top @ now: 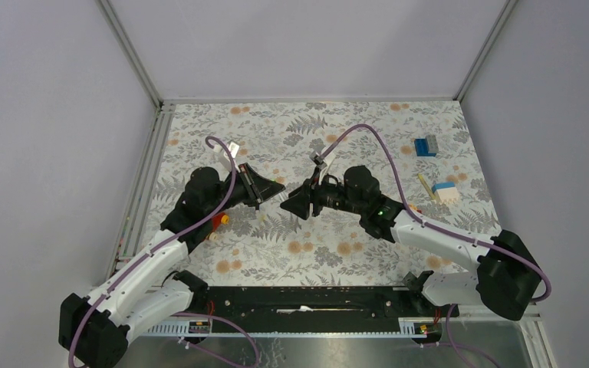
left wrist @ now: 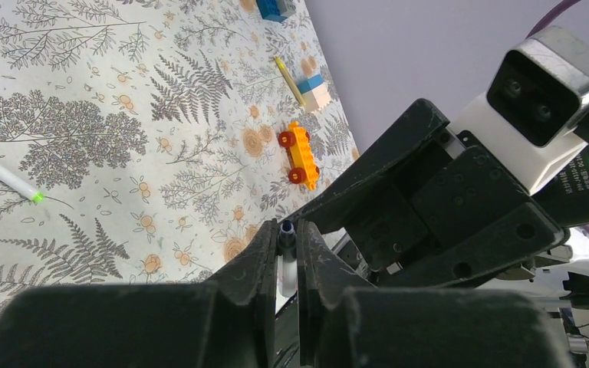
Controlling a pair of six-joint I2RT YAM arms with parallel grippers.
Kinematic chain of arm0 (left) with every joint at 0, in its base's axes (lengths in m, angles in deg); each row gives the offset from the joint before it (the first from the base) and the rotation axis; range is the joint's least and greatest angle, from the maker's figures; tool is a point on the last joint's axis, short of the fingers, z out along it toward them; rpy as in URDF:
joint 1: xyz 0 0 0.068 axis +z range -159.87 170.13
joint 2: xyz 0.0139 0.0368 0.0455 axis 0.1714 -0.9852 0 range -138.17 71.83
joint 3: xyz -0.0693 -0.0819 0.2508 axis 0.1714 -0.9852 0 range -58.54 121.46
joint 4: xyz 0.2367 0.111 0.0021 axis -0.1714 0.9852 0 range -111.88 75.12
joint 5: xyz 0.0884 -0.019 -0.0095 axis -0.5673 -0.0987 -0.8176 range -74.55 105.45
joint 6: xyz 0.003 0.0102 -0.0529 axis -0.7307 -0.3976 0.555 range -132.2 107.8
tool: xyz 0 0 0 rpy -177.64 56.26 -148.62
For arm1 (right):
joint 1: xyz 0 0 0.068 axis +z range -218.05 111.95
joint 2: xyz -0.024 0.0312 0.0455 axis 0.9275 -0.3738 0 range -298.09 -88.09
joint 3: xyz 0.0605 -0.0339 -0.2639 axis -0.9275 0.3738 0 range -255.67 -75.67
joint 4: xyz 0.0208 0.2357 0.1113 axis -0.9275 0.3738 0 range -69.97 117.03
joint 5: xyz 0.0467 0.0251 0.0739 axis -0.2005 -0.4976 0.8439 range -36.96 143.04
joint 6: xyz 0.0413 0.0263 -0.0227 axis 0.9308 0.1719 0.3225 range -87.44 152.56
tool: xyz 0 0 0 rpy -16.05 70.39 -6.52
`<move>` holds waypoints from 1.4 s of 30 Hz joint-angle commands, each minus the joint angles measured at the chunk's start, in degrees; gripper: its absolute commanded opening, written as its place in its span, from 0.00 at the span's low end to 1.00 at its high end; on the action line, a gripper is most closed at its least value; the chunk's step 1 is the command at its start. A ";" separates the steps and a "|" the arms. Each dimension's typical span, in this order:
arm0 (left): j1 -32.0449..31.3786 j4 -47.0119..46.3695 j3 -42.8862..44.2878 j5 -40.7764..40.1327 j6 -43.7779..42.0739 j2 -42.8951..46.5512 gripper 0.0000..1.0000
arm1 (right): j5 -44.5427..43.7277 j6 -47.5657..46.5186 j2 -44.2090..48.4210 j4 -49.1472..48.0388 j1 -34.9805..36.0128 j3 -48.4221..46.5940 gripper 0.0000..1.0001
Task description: Insert the pens into the pen caps
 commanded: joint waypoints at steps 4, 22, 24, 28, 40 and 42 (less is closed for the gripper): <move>0.05 -3.36 -1.05 -1.40 1.39 1.61 0.00 | 2.02 -0.41 -1.62 -2.06 0.31 -3.04 0.49; 0.03 -5.48 -2.63 -1.99 3.07 1.22 0.00 | 1.56 -0.01 -2.54 -2.81 0.31 -3.38 0.41; 0.07 -5.72 -2.77 -1.99 3.33 1.28 0.00 | 1.59 -0.04 -2.69 -2.71 0.30 -3.34 0.41; 0.03 -5.83 -2.86 -2.25 3.61 1.44 0.00 | 1.71 -0.10 -3.02 -2.59 0.31 -3.37 0.41; 0.03 -5.98 -3.15 -2.51 4.15 1.72 0.00 | 1.62 -0.10 -3.21 -2.87 0.32 -3.11 0.36; 0.03 -5.99 -3.14 -2.58 4.20 1.84 0.00 | 1.68 -0.08 -3.31 -2.96 0.31 -3.12 0.36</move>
